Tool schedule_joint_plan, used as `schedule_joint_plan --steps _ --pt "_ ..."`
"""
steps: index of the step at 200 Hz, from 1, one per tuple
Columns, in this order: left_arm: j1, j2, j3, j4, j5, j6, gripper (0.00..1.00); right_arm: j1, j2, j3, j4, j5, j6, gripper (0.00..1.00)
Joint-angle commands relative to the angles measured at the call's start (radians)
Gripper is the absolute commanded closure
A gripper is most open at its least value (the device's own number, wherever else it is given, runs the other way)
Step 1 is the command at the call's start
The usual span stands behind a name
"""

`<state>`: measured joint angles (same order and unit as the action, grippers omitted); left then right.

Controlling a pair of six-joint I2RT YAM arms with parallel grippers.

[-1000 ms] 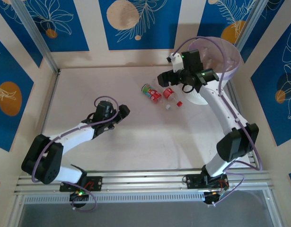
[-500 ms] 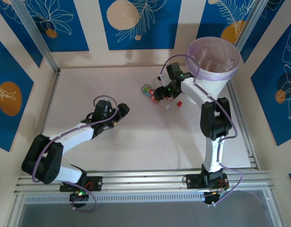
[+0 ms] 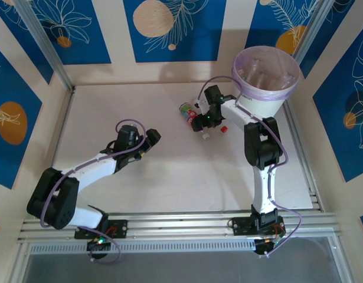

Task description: Put the plastic bottles in the bin

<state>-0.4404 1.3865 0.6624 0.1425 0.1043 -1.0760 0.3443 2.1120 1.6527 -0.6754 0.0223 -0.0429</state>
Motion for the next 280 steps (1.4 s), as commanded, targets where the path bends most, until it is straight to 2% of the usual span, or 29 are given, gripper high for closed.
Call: schedule_joint_plan --steps 1,20,58,125,170,238,280 --pt "0.012 0.001 -0.013 0.025 0.018 -0.011 0.01 0.017 0.042 -0.015 0.014 0.001 0.015 0.27" --pt "0.012 -0.001 -0.018 0.028 0.017 -0.013 0.01 0.035 0.065 0.015 -0.002 0.051 0.013 0.21" --pt "0.014 -0.011 -0.026 0.024 0.012 -0.013 0.01 0.044 0.103 0.075 -0.024 0.07 0.043 0.13" --pt "0.014 -0.013 -0.027 0.023 0.011 -0.011 0.01 0.054 0.224 0.267 -0.112 0.1 0.025 0.13" --pt "0.017 -0.029 -0.026 0.003 -0.001 0.001 0.01 0.052 0.232 0.296 -0.117 0.119 0.027 0.2" --pt "0.019 -0.025 -0.021 0.008 0.008 -0.002 0.01 0.055 0.204 0.321 -0.124 0.104 0.027 0.48" --pt "0.019 -0.039 -0.02 -0.01 0.0 0.003 0.01 0.061 0.121 0.318 -0.13 0.075 0.027 0.5"
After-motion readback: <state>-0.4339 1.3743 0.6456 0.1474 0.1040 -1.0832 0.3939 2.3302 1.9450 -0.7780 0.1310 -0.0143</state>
